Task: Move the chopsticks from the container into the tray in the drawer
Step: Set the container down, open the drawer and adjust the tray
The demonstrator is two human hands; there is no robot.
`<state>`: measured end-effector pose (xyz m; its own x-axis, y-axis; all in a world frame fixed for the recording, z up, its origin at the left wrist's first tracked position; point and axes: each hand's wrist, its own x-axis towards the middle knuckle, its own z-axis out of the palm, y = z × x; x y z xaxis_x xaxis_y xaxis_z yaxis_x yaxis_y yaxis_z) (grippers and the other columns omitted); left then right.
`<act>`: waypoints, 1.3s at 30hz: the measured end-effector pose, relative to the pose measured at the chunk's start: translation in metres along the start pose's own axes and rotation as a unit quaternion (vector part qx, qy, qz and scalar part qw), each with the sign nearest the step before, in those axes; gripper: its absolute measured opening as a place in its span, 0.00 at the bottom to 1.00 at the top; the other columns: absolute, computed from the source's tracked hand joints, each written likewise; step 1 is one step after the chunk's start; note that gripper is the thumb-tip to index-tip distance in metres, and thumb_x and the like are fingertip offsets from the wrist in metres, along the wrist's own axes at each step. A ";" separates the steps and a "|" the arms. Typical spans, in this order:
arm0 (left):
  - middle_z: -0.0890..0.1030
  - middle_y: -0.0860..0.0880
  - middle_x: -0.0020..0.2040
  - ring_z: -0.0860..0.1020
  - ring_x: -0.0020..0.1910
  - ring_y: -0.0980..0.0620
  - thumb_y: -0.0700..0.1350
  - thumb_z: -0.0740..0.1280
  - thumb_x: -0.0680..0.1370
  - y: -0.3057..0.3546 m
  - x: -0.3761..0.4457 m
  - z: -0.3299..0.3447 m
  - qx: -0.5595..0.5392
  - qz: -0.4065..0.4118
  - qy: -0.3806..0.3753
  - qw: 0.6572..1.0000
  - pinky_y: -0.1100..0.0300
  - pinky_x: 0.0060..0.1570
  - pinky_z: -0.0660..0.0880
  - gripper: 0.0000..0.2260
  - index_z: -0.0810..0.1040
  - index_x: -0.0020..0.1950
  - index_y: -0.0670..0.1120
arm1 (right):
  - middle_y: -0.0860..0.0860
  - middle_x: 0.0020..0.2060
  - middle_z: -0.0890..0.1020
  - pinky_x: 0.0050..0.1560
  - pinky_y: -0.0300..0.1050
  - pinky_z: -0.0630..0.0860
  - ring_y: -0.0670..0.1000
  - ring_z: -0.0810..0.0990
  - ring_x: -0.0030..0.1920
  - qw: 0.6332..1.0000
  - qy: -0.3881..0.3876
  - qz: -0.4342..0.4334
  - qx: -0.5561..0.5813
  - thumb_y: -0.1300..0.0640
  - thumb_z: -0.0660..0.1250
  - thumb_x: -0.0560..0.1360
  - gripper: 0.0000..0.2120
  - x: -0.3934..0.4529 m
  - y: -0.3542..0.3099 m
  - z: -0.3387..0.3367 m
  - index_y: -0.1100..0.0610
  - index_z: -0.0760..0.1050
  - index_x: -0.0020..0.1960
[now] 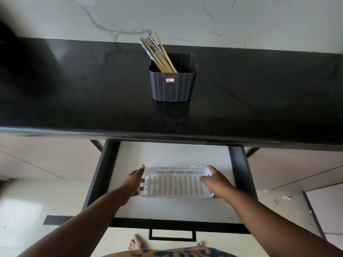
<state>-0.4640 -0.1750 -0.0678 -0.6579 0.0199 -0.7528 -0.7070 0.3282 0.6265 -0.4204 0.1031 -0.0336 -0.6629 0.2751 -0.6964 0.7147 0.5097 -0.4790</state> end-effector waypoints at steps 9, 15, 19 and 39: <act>0.71 0.41 0.70 0.71 0.66 0.41 0.58 0.55 0.82 0.035 -0.032 -0.008 0.185 0.042 0.035 0.981 0.47 0.65 0.68 0.25 0.68 0.71 0.42 | 0.53 0.56 0.77 0.49 0.46 0.75 0.47 0.75 0.43 0.980 -0.045 -0.074 -0.181 0.44 0.62 0.74 0.31 -0.016 -0.015 -0.034 0.54 0.61 0.73; 0.81 0.50 0.58 0.80 0.54 0.48 0.62 0.61 0.77 0.113 -0.071 -0.028 0.042 0.152 -0.052 0.986 0.55 0.51 0.75 0.21 0.75 0.63 0.50 | 0.47 0.45 0.84 0.38 0.43 0.77 0.50 0.82 0.41 0.974 -0.118 -0.194 0.004 0.40 0.67 0.74 0.13 -0.060 -0.110 -0.097 0.49 0.78 0.49; 0.85 0.50 0.53 0.82 0.51 0.49 0.55 0.63 0.79 0.178 -0.068 -0.046 -0.096 0.239 0.022 0.966 0.54 0.51 0.76 0.12 0.79 0.57 0.51 | 0.50 0.41 0.83 0.39 0.46 0.80 0.50 0.79 0.36 0.950 0.080 -0.280 0.115 0.42 0.67 0.73 0.12 -0.051 -0.178 -0.121 0.50 0.78 0.49; 0.77 0.52 0.58 0.78 0.48 0.60 0.46 0.63 0.81 0.281 -0.015 -0.019 -0.092 0.327 -0.038 0.940 0.67 0.39 0.73 0.21 0.63 0.72 0.51 | 0.52 0.73 0.66 0.56 0.54 0.75 0.56 0.70 0.66 0.937 0.100 -0.176 0.285 0.50 0.57 0.81 0.24 0.007 -0.241 -0.108 0.45 0.58 0.76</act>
<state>-0.6575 -0.1009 0.1229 -0.9520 0.2292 -0.2027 -0.1958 0.0531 0.9792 -0.6220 0.0703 0.1347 -0.8677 0.3484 -0.3547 0.4093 0.0957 -0.9074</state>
